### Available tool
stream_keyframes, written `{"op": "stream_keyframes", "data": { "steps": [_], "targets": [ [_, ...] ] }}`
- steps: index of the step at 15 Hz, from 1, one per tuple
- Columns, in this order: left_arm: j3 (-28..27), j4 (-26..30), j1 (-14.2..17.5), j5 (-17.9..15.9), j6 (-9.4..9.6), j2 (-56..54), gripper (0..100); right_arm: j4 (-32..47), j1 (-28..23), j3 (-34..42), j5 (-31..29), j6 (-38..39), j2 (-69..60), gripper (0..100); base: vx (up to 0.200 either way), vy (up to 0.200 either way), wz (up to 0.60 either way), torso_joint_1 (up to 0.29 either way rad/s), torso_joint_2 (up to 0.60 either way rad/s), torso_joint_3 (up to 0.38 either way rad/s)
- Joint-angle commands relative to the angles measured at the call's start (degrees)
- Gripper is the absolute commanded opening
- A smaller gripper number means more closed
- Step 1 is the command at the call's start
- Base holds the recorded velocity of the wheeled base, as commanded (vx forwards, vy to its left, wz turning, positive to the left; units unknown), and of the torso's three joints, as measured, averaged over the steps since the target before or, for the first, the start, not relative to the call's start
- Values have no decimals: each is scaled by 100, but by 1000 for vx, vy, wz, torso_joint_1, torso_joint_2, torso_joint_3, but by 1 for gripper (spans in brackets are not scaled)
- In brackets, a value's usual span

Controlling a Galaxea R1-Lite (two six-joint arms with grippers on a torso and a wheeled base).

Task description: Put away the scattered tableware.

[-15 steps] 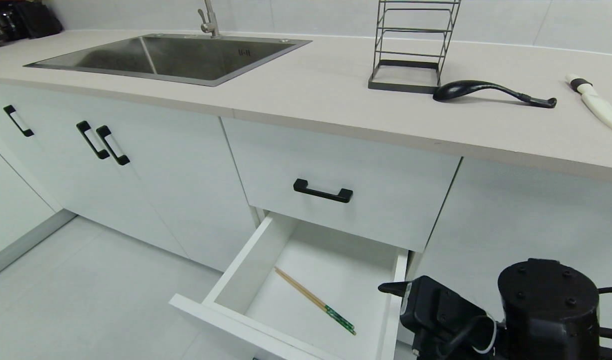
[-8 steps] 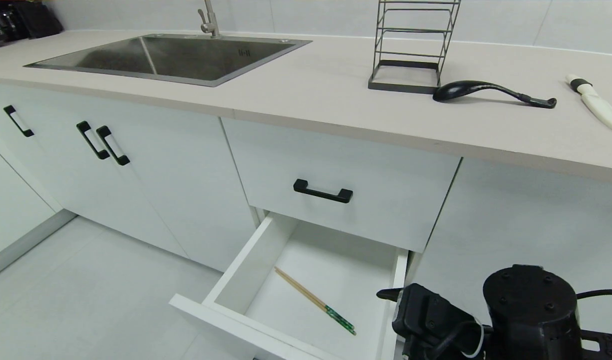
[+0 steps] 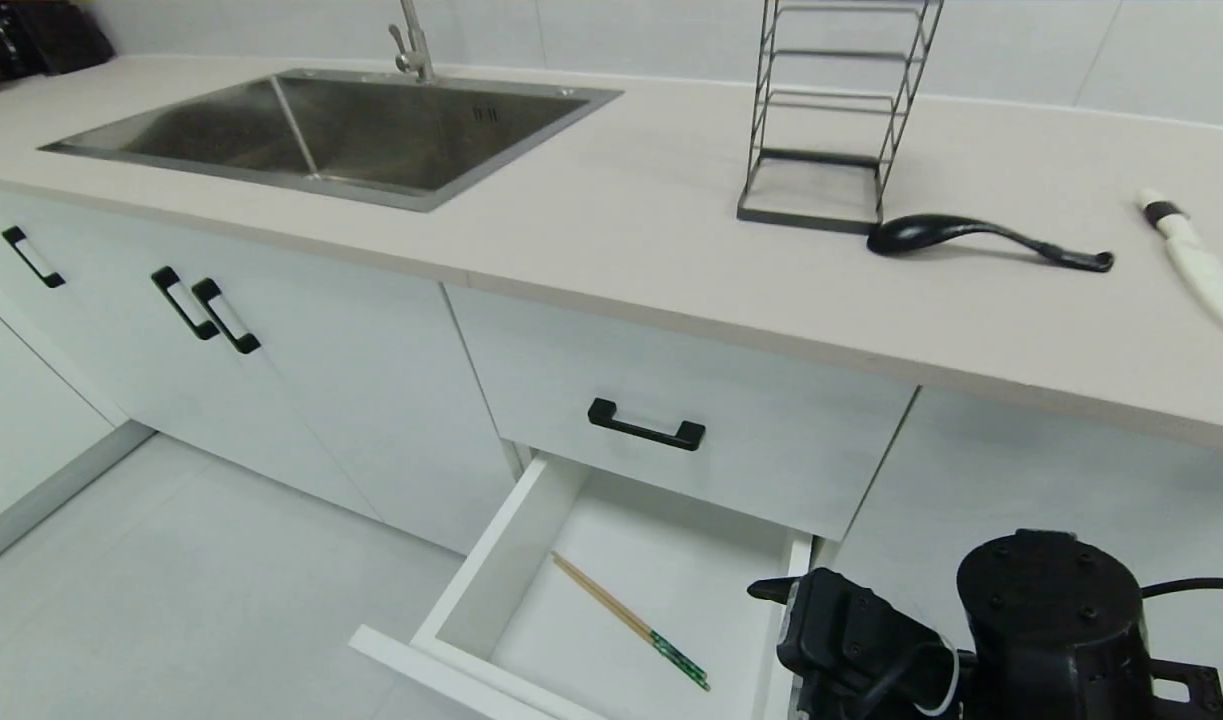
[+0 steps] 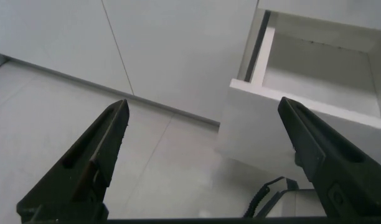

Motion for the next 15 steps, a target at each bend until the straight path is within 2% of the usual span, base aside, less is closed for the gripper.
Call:
{"op": "stream_keyframes", "data": {
  "steps": [1, 5, 9, 15],
  "targets": [
    [1, 2, 0, 2, -2, 0, 100, 0, 1, 11, 4, -4, 15, 100, 0, 0, 0, 154, -671, -163],
    [1, 2, 0, 2, -2, 0, 100, 0, 1, 2, 4, -4, 15, 100, 0, 0, 0, 228, -497, -196],
    [1, 2, 0, 2, -2, 0, 100, 0, 1, -24, 4, -4, 32, 100, 0, 0, 0, 140, -481, -221],
    [1, 2, 0, 2, -2, 0, 100, 9, 1, -262, 4, -4, 129, 100, 0, 0, 0, 344, -493, -240]
  ]
}}
